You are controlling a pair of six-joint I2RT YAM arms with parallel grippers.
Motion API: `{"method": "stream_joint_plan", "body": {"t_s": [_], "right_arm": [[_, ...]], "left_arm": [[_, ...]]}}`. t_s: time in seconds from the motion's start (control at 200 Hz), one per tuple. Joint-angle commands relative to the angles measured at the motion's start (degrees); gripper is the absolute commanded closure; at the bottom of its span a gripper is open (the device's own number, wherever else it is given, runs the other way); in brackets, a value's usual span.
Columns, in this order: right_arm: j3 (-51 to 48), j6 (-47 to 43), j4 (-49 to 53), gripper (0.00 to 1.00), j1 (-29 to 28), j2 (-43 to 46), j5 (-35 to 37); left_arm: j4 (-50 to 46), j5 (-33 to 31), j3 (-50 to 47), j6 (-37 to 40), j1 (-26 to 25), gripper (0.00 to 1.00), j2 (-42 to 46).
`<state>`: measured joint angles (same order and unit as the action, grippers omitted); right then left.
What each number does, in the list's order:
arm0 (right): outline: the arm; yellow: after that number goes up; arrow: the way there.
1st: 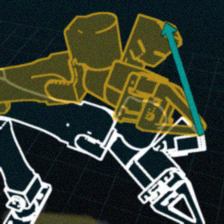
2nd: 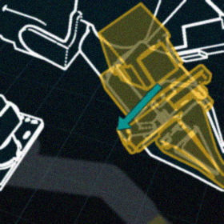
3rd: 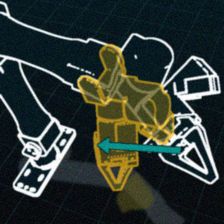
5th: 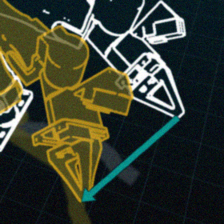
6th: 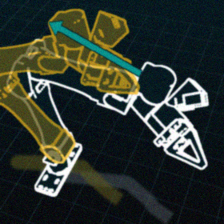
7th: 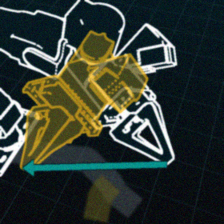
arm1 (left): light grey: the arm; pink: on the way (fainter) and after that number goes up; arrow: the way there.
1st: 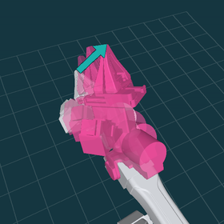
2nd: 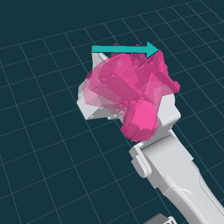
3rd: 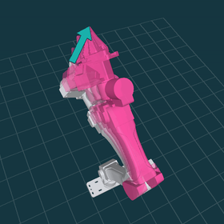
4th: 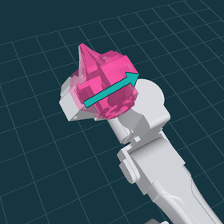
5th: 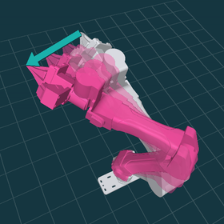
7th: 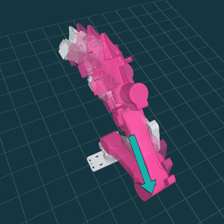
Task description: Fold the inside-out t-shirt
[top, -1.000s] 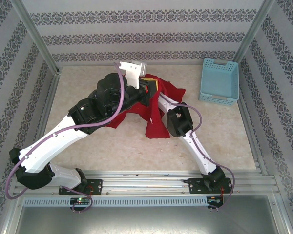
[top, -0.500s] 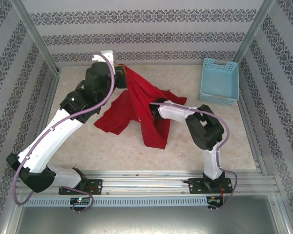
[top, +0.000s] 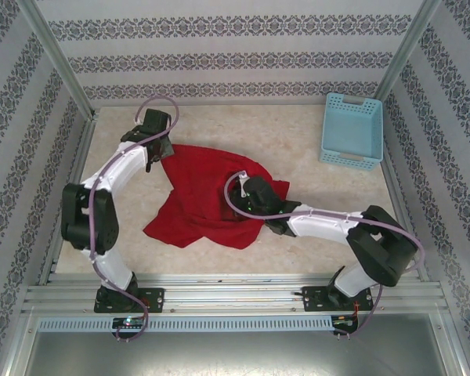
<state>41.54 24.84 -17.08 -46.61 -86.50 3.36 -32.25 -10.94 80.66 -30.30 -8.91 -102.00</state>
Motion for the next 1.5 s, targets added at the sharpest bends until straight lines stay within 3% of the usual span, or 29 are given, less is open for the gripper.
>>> {"method": "stream_joint_plan", "body": {"t_s": [0.0, 0.2, 0.295, 0.36, 0.42, 0.51, 0.639, 0.744, 0.819, 0.909, 0.984, 1.104, 1.169, 1.314, 1.409, 1.499], "right_arm": [[-3.6, -0.7, -10.1, 1.0, 0.2, 4.1, -5.3], [-4.6, -0.4, -10.1, 1.0, 0.4, 5.0, -5.4], [-5.9, 0.6, -11.5, 1.0, 1.0, 7.0, -7.2], [-5.8, 0.6, -10.5, 1.0, 1.0, 8.4, -7.3], [-6.4, 0.9, -10.8, 1.0, 1.4, 9.4, -7.5], [-7.1, 2.4, -11.8, 1.0, 2.4, 10.7, -8.7], [-6.5, 2.6, -11.1, 1.0, 2.9, 13.0, -10.7], [-6.3, 1.4, -10.0, 1.0, 2.6, 14.8, -11.4], [-6.6, 1.2, -10.0, 1.0, 2.6, 15.7, -11.8], [-6.9, 0.9, -9.9, 1.0, 2.3, 16.3, -12.8], [-7.3, 0.5, -9.4, 1.0, 1.7, 17.0, -12.8], [-8.4, -0.7, -7.0, 1.0, 1.5, 19.7, -11.1], [-9.2, -1.8, -4.2, 1.0, 1.5, 22.7, -8.2], [-12.3, -3.7, 1.4, 1.0, 3.2, 32.4, -4.6], [-14.2, -3.9, 4.7, 1.0, 4.3, 37.8, -4.4], [-16.4, -3.0, 7.1, 1.0, 4.5, 39.9, -4.0]], "left_arm": [[-4.7, 0.3, 2.2, -1.3, 1.6, 1.0, -5.6], [-5.4, 3.3, 1.1, -0.6, 1.9, 1.0, -8.9], [-6.8, 5.3, -0.5, 1.4, 1.6, 0.78, -6.7], [-4.6, 9.4, -5.2, 3.5, -0.5, 0.64, -0.1], [2.3, 13.9, -13.8, 3.5, -4.3, 0.5, 9.0], [14.2, 16.5, -24.4, 3.8, -12.9, 0.37, 23.5], [20.2, 17.5, -30.9, 6.5, -22.6, 0.23, 32.7], [26.1, 24.2, -34.0, 4.5, -24.0, 0.16, 32.9], [28.3, 25.5, -33.5, 4.3, -25.0, 0.15, 29.7], [29.8, 25.4, -31.5, 3.8, -26.0, 0.15, 24.9], [29.8, 24.2, -29.3, 3.0, -26.0, 0.24, 20.7], [26.9, 17.1, -26.6, 1.1, -24.9, 0.57, 17.5], [27.5, 15.7, -27.4, -0.9, -22.4, 0.69, 18.4], [27.9, 18.3, -29.5, -4.3, -13.4, 0.85, 21.5], [27.2, 20.7, -30.4, -5.9, -8.4, 0.91, 22.6], [26.7, 21.3, -31.3, -6.5, -6.8, 0.92, 23.0]]}}
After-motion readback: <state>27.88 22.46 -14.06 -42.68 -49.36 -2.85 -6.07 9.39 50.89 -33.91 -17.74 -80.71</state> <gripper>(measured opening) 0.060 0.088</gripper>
